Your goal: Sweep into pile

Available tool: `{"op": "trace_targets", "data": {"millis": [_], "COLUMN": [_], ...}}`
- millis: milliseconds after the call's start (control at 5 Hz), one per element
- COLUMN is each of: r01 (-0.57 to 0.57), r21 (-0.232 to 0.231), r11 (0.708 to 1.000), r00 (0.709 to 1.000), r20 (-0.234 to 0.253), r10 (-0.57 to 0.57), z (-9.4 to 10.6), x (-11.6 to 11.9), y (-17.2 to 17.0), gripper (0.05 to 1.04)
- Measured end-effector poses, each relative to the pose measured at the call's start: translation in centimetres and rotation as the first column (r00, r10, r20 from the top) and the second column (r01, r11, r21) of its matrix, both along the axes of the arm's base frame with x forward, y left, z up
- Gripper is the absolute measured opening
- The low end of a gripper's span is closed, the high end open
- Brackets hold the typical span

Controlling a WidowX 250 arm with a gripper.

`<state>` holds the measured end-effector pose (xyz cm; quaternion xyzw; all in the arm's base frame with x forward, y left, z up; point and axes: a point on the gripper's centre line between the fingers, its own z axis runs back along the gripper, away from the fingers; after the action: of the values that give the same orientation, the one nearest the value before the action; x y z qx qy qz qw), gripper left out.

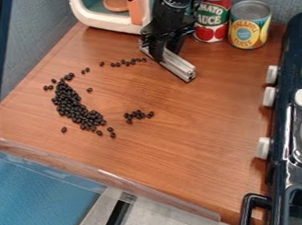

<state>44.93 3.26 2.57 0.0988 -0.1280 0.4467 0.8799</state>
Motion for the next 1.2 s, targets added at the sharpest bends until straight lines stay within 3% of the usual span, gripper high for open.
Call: {"op": "trace_targets", "data": {"millis": [400,800,1200], "r01": [0.010,0.013,-0.064], "r21": [0.008,-0.025,-0.058], "r11": [1.000,1.000,0.996], "r00": [1.000,1.000,0.998], "r20": [-0.002,-0.021,-0.032], "r10": [-0.010,-0.014,0.063], "z": [-0.4,-0.5,0.0], "x": [-0.5,-1.2,-2.7], "y": [0.1,1.1,5.1], "gripper": [0.373,0.374,0.373]}}
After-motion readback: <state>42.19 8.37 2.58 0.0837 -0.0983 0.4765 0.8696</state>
